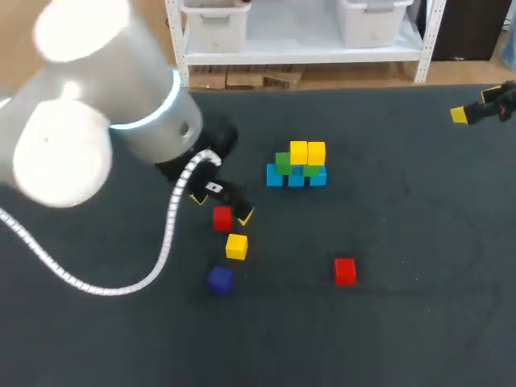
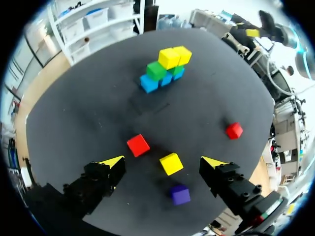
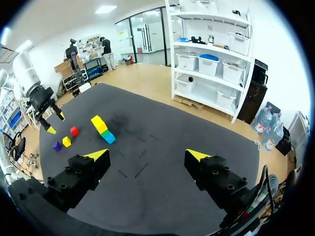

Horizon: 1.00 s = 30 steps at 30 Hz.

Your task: Place the blue cubes, place green cubes on the blue cubes, place the yellow cubes on the green cubes, then place the red cubes on the yellow cubes, and place purple cube on the red cubes.

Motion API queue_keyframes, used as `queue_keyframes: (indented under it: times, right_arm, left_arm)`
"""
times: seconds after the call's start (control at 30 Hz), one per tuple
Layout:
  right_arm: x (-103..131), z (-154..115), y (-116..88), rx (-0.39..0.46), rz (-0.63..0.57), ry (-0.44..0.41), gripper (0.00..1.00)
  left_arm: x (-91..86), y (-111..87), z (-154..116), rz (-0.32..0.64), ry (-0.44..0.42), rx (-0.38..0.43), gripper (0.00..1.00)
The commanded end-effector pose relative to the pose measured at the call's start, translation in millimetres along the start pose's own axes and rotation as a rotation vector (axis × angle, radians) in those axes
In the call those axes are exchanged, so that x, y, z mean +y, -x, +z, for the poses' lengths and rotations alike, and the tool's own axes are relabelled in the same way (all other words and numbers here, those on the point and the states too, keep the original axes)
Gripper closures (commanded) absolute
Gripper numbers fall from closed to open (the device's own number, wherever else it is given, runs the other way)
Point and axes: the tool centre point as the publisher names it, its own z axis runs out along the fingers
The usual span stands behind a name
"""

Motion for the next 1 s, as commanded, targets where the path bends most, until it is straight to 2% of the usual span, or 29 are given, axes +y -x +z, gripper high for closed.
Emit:
queue_keyframes:
  times: [0.03, 0.2, 0.37, 0.53, 0.77, 1.0]
  right_arm:
    - [-1.3, 1.0, 0.0, -0.002, -0.001, 0.005, 0.0]
    - [-1.3, 1.0, 0.0, -0.002, -0.001, 0.005, 0.0]
    - [-1.3, 1.0, 0.0, -0.002, -0.001, 0.005, 0.0]
    - [-1.3, 1.0, 0.0, -0.002, -0.001, 0.005, 0.0]
    - [-1.3, 1.0, 0.0, -0.002, -0.001, 0.005, 0.0]
    - [-1.3, 1.0, 0.0, -0.002, -0.001, 0.005, 0.0]
  left_arm:
    - [-5.8, 9.5, 7.7, -0.119, 0.106, 0.271, 0.0]
    - [-1.9, 8.8, 24.6, -0.253, 0.09, 0.26, 0.0]
    - [-4.4, 8.4, 33.5, -0.329, 0.089, 0.247, 0.0]
    - [-8.3, 2.6, 42.5, -0.362, 0.086, 0.241, 0.0]
    - [-14.1, -5.3, 44.1, -0.392, 0.107, 0.177, 0.0]
    - [-17.9, -16.5, 50.6, -0.418, 0.14, 0.196, 0.0]
